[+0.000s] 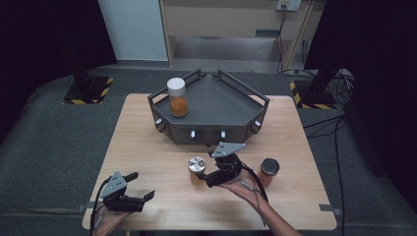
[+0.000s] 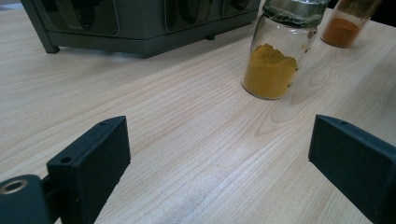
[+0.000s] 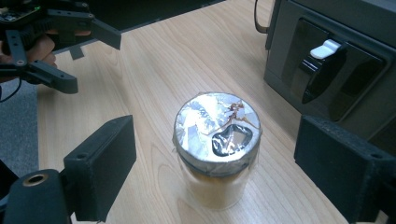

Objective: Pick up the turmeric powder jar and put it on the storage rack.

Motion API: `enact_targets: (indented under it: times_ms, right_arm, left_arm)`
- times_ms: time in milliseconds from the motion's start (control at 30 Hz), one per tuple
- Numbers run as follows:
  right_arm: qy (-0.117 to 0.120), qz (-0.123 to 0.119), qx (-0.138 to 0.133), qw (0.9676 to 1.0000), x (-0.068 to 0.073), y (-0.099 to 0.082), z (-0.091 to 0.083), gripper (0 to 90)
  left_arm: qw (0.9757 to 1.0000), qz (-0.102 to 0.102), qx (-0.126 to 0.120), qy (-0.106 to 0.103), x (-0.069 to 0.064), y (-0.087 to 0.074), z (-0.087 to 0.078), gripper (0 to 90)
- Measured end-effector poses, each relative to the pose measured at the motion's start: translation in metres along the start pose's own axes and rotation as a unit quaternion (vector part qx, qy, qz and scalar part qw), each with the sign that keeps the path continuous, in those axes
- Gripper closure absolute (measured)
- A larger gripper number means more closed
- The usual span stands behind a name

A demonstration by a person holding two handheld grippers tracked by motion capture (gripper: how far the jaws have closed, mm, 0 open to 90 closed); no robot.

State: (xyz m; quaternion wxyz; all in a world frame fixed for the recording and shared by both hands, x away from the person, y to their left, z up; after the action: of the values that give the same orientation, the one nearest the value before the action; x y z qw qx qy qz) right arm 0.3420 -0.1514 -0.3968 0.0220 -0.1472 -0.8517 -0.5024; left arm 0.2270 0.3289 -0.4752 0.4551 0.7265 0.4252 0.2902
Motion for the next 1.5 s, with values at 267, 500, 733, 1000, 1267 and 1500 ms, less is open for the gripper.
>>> enact_targets:
  times_ms: [267, 500, 733, 1000, 1267, 1500]
  right_arm:
    - [0.005, 0.003, 0.012, 0.9999, -0.006, 0.003, 0.018, 13.5]
    - [0.004, 0.009, 0.019, 0.9998, -0.011, 0.0, 0.032, 14.9]
    - [-0.001, 0.017, 0.022, 0.9996, -0.015, -0.003, 0.042, 18.4]
    - [-0.018, -0.001, 0.02, 0.9996, -0.009, -0.009, 0.048, 32.9]
    - [-0.026, -0.008, 0.022, 0.9994, -0.005, -0.007, 0.049, 34.0]
    - [-0.028, -0.008, 0.028, 0.9992, -0.004, -0.004, 0.048, 34.5]
  left_arm:
    - [1.0, 0.001, 0.002, 0.0, 0.0, 0.0, 0.0, 4.6]
    - [1.0, 0.002, 0.001, 0.0, 0.0, 0.0, 0.0, 4.7]
    - [1.0, 0.002, 0.002, 0.0, 0.0, 0.0, 0.0, 4.8]
    - [1.0, 0.003, 0.004, 0.0, -0.001, 0.001, 0.0, 4.9]
    - [1.0, 0.004, 0.006, 0.001, -0.001, 0.001, 0.0, 5.1]
    - [1.0, 0.005, 0.006, 0.002, -0.001, 0.001, 0.0, 5.2]
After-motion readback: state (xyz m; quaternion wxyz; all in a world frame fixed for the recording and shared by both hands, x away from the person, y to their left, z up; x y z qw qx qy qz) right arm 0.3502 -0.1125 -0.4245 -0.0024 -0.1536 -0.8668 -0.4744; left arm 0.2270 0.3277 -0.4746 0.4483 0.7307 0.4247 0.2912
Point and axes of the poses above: each handheld gripper's, and its own axes: z roughly forward along the jaws, y roughly out of its top, x roughly to its left, the point moved 5 cm from there along z, roughly forward along the jaws, and after that the axes turned 15 degrees about y, right-handed, at the moved point
